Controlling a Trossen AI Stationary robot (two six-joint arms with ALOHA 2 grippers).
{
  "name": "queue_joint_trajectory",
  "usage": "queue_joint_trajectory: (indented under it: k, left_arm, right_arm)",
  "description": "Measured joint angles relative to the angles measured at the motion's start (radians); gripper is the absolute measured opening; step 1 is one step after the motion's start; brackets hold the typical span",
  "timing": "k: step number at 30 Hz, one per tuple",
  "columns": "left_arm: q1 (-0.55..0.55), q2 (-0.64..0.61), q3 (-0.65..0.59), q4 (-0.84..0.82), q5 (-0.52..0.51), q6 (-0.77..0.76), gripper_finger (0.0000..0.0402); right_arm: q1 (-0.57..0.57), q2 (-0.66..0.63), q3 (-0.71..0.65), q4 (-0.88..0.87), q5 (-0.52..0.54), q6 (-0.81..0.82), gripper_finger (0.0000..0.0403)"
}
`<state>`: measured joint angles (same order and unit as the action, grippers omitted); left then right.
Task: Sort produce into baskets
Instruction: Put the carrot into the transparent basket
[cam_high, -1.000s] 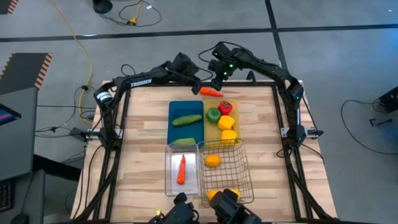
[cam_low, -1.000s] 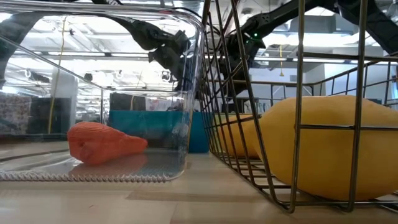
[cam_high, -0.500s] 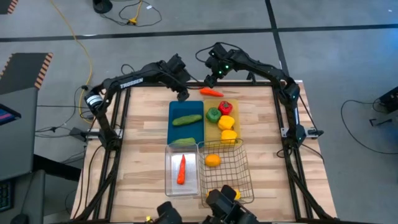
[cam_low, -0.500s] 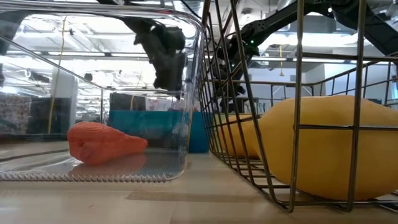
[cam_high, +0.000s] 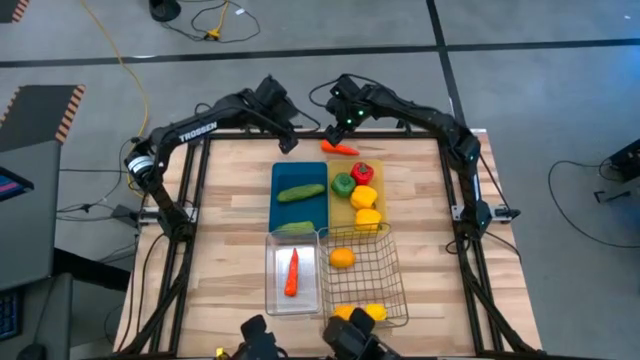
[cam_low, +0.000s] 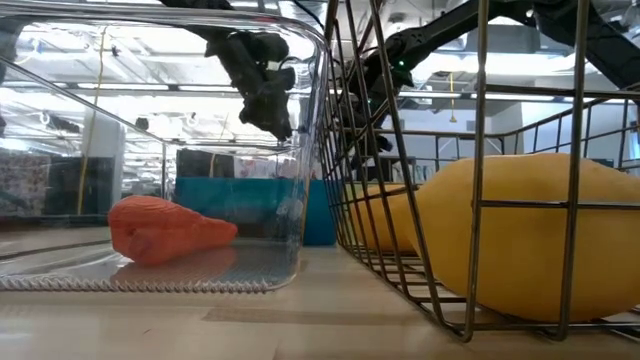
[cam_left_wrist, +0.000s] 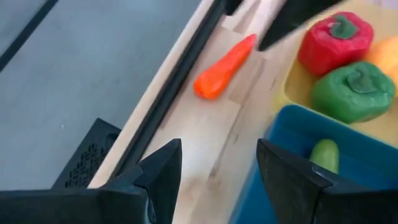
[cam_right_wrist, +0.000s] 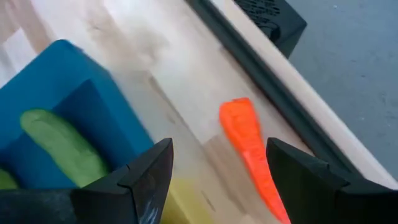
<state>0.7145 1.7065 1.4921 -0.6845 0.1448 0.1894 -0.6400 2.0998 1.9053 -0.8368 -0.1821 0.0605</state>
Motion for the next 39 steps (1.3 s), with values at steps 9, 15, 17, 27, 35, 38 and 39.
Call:
queue_joint_trajectory:
  k: [9,15,17,27,35,38,39]
  left_arm:
    - [0.014,0.000,0.000,-0.008,0.002,-0.008,0.0194]
    - [0.014,0.000,0.000,-0.051,0.028,-0.010,0.0194]
    - [0.015,-0.003,0.000,-0.068,0.026,-0.006,0.0194]
    - [0.043,-0.091,0.000,-0.089,-0.011,0.049,0.0194]
    - [0.056,-0.159,0.000,-0.098,-0.021,0.062,0.0194]
    - [0.055,-0.169,0.000,-0.122,-0.020,0.076,0.0194]
    - [0.055,-0.169,0.000,-0.127,-0.020,0.077,0.0194]
  right_arm:
    - [0.070,-0.001,0.000,0.002,0.029,0.051,0.0285]
    - [0.081,-0.004,-0.029,0.004,0.028,0.133,0.0285]
    - [0.083,-0.002,-0.051,0.001,0.027,0.153,0.0285]
    - [0.091,-0.002,-0.118,0.023,0.098,0.310,0.0285]
    - [0.090,-0.001,-0.149,0.062,0.169,0.489,0.0285]
    - [0.090,-0.001,-0.149,0.062,0.178,0.514,0.0285]
    - [0.090,-0.001,-0.149,0.060,0.175,0.524,0.0285]
